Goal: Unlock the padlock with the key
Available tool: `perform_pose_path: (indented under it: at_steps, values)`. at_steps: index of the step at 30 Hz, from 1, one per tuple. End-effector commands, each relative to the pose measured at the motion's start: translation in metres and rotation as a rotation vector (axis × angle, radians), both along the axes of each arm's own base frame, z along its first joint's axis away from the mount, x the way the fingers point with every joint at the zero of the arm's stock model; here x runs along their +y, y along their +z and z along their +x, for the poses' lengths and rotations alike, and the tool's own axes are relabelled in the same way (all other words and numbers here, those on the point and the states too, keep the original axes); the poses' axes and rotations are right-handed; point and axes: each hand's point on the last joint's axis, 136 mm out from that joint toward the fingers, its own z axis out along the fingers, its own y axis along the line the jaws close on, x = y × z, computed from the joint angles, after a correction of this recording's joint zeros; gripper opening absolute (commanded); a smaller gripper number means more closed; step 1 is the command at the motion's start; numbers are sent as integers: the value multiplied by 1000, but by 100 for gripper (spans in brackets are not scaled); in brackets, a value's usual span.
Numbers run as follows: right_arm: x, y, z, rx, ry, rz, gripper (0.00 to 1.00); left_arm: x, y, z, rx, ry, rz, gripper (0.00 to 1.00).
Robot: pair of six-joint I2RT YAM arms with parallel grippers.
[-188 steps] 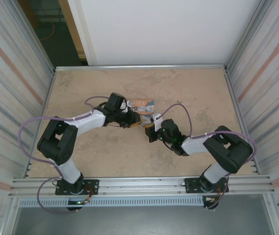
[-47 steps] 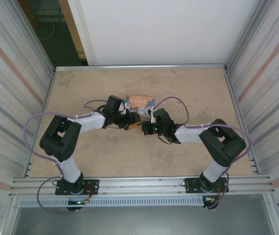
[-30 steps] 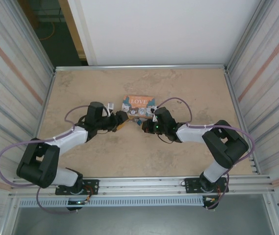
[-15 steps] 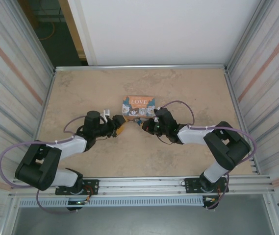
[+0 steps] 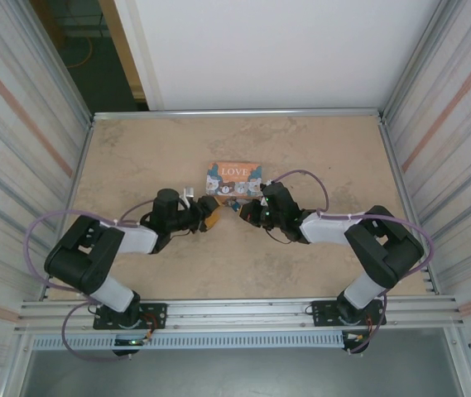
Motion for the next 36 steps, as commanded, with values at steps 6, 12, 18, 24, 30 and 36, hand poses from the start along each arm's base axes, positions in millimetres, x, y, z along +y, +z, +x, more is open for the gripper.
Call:
perform_pose_path:
  at_steps: [6,12,18,24,30,36]
  values:
    - [6,20,3,-32,-5,50,0,-17,5,21,-25,70,-102,52]
    - [9,20,4,-30,3,54,0,-22,-3,31,-22,108,-176,46]
    - [9,20,3,-30,3,54,0,-24,-11,32,-17,125,-169,45]
    - [9,21,4,-30,0,57,0,-28,-17,32,3,122,-165,45]
    - [11,23,5,-32,3,65,0,-33,-19,36,11,121,-170,43]
    - [11,24,6,-31,-2,72,0,-38,-23,37,31,120,-173,41]
